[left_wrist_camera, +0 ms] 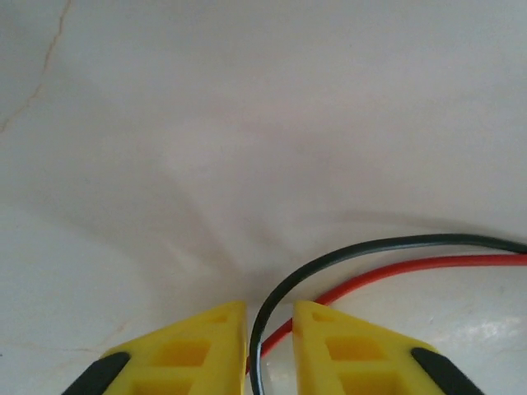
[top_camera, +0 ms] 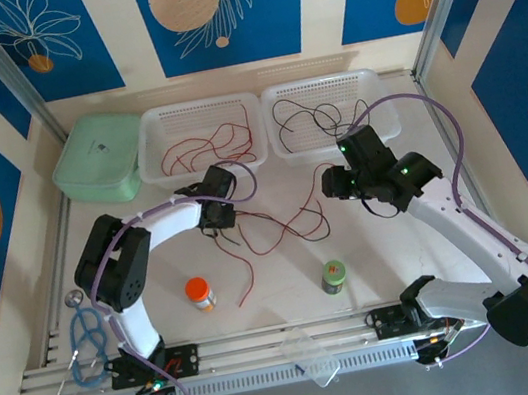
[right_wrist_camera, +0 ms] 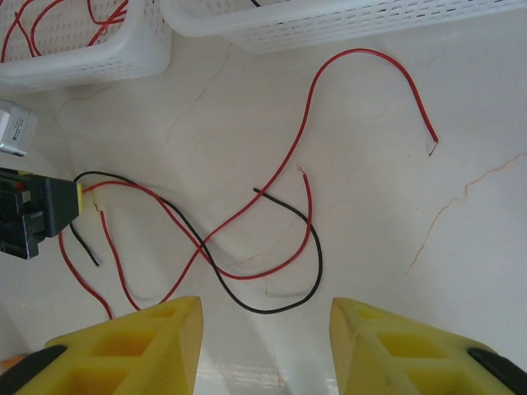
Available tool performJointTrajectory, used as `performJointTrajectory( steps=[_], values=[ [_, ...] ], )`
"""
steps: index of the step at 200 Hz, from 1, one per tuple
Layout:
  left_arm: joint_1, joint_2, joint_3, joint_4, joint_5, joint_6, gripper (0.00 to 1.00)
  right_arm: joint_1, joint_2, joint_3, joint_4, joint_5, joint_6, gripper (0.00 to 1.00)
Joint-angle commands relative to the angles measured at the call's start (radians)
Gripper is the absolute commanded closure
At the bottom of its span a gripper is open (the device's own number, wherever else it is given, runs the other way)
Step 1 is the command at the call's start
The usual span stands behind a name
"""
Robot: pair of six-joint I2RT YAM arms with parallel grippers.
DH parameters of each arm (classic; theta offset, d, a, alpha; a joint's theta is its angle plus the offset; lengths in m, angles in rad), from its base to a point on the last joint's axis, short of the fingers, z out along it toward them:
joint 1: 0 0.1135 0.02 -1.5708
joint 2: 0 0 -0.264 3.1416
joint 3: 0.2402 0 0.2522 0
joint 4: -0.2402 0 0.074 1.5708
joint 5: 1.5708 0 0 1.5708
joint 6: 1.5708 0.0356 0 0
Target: Untangle the cables
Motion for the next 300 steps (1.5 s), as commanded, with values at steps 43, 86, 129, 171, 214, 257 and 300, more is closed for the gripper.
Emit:
performJointTrajectory(
  steps=[43,86,129,171,214,257,300],
  values=[
    [0.010,-0.089,0.006,0.017,-0.013,0.018,1.00,0.012,-0.020,0.030,-0.025,0.025,0.016,0.55],
    [-0.005,-0.215,0.014,-0.025,0.017,0.031,1.00,0.014,-0.029,0.035,-0.027,0.029,0.016,0.55],
    [-0.064,-0.350,0.071,-0.109,0.025,0.064,1.00,0.014,-0.040,0.035,-0.024,0.031,0.018,0.55],
    [-0.140,-0.458,0.188,-0.190,0.048,0.119,1.00,0.009,-0.061,0.025,-0.022,0.050,0.021,0.55],
    [-0.203,-0.476,0.374,-0.283,0.049,0.170,1.00,-0.020,-0.088,-0.013,-0.001,0.017,0.027,0.55],
    [-0.217,-0.422,0.561,-0.243,0.088,0.200,1.00,-0.060,-0.130,-0.050,0.016,-0.019,0.035,0.55],
    [-0.230,-0.320,0.770,-0.148,0.171,0.216,1.00,-0.077,-0.162,-0.063,-0.002,-0.018,0.041,0.55]
  ],
)
